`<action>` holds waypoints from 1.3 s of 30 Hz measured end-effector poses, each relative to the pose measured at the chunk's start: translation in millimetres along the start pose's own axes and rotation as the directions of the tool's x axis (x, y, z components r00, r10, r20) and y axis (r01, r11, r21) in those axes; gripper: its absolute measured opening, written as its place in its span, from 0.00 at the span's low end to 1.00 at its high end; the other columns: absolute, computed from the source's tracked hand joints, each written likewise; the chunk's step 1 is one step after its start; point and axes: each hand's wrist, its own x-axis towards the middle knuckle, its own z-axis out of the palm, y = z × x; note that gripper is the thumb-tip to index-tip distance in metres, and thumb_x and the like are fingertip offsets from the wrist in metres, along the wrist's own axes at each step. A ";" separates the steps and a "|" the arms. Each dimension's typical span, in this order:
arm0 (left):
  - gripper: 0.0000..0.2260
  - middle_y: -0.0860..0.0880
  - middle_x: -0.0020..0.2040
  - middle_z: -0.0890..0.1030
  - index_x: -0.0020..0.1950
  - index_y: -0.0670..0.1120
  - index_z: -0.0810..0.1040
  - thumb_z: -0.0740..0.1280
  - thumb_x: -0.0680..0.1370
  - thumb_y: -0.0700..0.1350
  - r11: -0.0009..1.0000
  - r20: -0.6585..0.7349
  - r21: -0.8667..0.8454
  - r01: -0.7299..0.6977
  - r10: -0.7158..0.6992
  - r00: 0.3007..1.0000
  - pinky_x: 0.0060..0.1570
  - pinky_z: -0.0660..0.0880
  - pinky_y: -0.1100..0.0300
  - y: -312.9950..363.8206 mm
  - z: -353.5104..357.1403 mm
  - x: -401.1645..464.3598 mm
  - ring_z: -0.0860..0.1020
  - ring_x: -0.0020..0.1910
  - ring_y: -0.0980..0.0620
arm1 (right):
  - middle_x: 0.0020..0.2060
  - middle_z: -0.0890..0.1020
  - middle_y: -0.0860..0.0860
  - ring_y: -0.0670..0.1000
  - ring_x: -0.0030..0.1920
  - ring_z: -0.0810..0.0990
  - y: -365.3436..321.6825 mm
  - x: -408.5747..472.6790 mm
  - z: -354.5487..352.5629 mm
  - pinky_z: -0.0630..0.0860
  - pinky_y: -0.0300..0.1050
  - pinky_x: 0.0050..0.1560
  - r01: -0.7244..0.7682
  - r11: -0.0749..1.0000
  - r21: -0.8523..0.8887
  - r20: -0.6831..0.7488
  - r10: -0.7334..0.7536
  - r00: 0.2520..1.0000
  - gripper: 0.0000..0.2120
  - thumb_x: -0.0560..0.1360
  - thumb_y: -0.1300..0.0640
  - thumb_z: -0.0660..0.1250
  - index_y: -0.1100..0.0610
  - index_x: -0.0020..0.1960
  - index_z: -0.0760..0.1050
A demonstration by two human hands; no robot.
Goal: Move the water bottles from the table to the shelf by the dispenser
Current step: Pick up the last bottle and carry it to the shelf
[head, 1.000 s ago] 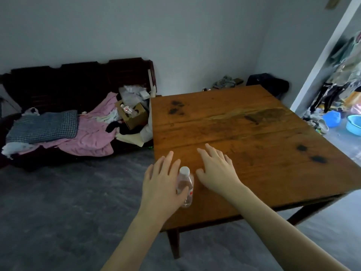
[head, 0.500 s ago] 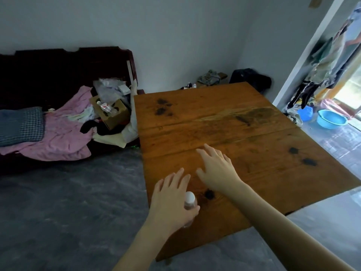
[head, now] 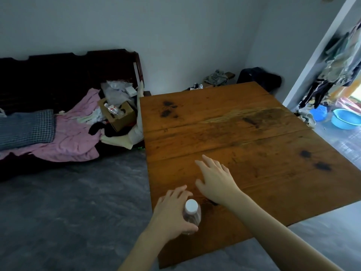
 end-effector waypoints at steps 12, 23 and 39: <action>0.27 0.62 0.54 0.80 0.57 0.64 0.71 0.80 0.64 0.53 0.900 -0.058 -0.429 -0.075 0.055 0.997 0.56 0.81 0.56 -1.0 -20.4 -0.8 0.79 0.55 0.64 | 0.79 0.57 0.49 0.54 0.78 0.58 26.4 -9.5 8.9 0.60 0.58 0.74 -0.101 0.981 0.167 0.115 0.083 0.990 0.30 0.78 0.48 0.63 0.46 0.78 0.58; 0.30 0.60 0.56 0.79 0.63 0.59 0.70 0.81 0.66 0.51 0.877 -0.377 -0.335 -0.345 0.211 0.902 0.53 0.77 0.65 44.2 -118.9 -8.8 0.78 0.57 0.60 | 0.61 0.81 0.49 0.49 0.62 0.77 40.8 -9.0 -3.5 0.73 0.53 0.67 -0.383 0.513 0.768 0.297 0.245 0.923 0.16 0.80 0.51 0.62 0.50 0.67 0.75; 0.31 0.63 0.59 0.79 0.65 0.61 0.72 0.81 0.66 0.53 0.862 -0.372 -0.287 -0.418 0.302 0.878 0.59 0.75 0.62 102.0 -117.6 14.9 0.76 0.61 0.63 | 0.60 0.82 0.62 0.62 0.63 0.79 72.9 -42.2 -14.7 0.75 0.57 0.64 -0.541 -0.343 0.768 0.574 -0.006 0.819 0.17 0.80 0.56 0.60 0.62 0.65 0.76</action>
